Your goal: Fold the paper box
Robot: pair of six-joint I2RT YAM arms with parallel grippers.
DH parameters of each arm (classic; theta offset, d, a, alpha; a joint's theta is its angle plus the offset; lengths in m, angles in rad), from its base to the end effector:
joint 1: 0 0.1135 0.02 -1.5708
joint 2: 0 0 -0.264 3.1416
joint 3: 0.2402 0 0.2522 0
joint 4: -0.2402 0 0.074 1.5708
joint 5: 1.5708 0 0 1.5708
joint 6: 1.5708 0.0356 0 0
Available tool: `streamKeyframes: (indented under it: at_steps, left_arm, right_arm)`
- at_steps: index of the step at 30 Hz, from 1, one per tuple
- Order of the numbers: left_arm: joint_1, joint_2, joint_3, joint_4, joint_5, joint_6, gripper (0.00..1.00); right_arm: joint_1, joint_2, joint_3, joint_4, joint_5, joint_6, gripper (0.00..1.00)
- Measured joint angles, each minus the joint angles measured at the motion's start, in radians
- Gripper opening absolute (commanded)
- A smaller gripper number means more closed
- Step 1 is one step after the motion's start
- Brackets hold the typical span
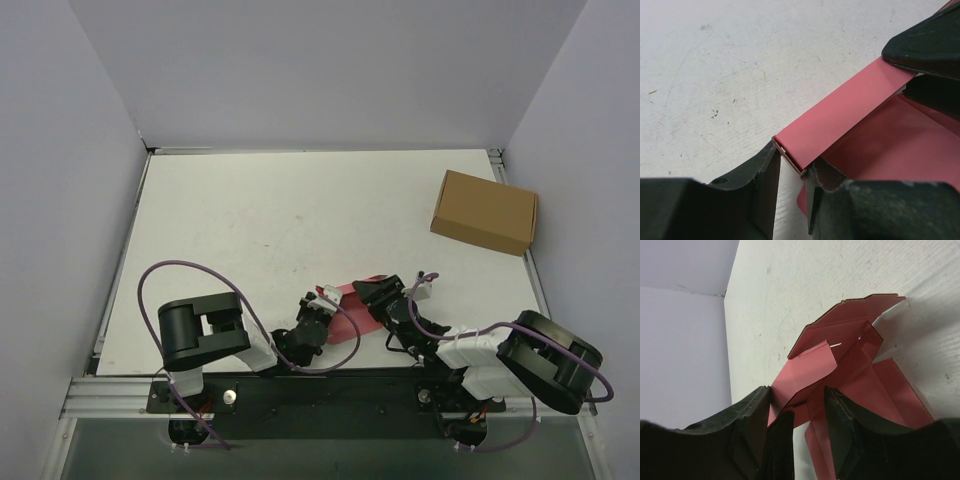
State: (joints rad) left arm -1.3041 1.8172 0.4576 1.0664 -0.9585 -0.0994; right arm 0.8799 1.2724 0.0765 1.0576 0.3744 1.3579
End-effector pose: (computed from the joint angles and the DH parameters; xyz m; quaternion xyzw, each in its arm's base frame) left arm 0.1032 -0.2671 0.1153 0.1771 0.7428 -0.0588 0.6430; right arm 0.1337 0.1412 0.1451 0.2942 0.6911 0.5190 0.4080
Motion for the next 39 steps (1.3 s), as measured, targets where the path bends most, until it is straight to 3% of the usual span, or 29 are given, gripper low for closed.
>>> streamKeyframes:
  at_steps: [4, 10, 18, 24, 34, 39]
  left_arm:
    - [0.011, -0.018, 0.015, -0.060, 0.020, -0.049, 0.18]
    - [0.044, -0.058, 0.062, -0.201, 0.108, -0.157, 0.17]
    - [0.090, -0.091, 0.080, -0.295, 0.192, -0.257, 0.17]
    - [0.092, -0.092, 0.092, -0.317, 0.204, -0.275, 0.17]
    - [0.095, -0.093, 0.095, -0.325, 0.212, -0.282, 0.17]
    - [0.095, -0.093, 0.095, -0.323, 0.231, -0.282, 0.17]
  right_arm:
    - [0.013, -0.040, 0.003, -0.066, 0.005, -0.018, 0.57]
    - [0.034, -0.144, 0.023, -0.213, 0.003, -0.061, 0.58]
    - [0.051, -0.191, 0.070, -0.315, 0.012, -0.084, 0.53]
    - [0.052, -0.146, 0.074, -0.300, 0.016, -0.077, 0.45]
    - [0.040, -0.112, 0.080, -0.255, 0.025, -0.070, 0.44]
    - [-0.004, -0.101, 0.076, -0.230, 0.006, -0.068, 0.31]
